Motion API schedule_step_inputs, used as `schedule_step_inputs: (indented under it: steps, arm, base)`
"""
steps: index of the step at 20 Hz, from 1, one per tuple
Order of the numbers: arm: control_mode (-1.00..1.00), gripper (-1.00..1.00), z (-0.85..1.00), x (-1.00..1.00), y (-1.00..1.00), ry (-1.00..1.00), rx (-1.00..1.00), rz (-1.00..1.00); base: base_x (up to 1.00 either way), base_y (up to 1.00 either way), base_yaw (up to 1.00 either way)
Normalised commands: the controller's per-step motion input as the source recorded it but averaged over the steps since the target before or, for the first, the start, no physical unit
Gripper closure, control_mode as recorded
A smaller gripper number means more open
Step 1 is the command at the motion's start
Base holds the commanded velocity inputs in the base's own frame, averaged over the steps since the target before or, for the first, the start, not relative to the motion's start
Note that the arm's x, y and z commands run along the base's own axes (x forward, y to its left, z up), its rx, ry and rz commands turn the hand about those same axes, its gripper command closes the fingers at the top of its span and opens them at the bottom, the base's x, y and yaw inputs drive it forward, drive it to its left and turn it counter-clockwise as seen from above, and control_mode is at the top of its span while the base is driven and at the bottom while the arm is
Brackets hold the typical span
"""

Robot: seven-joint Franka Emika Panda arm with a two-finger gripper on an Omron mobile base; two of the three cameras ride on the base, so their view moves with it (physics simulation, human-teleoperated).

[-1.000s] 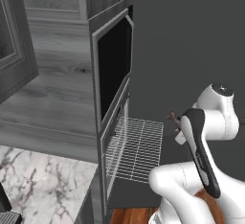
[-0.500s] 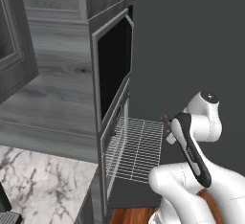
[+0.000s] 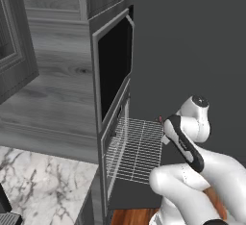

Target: Place the fish on the top rack of the oven, and slide the tray back inside. Close the oven door.

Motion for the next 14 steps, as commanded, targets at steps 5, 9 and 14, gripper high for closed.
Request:
schedule_step_inputs:
  steps: [5,9,14]
  arm:
    - [-1.00,1.00,-0.26,0.41,-0.12,0.02,0.00,0.06]
    - [-1.00,1.00,-0.31,0.50,-0.06,0.00,0.00,0.06]
    - [-1.00,1.00,-0.37,0.60,0.00,0.01,0.00,0.04]
  base:
    - [0.00,0.00,0.00]
    - [0.00,0.00,0.00]
    - [0.00,0.00,0.00]
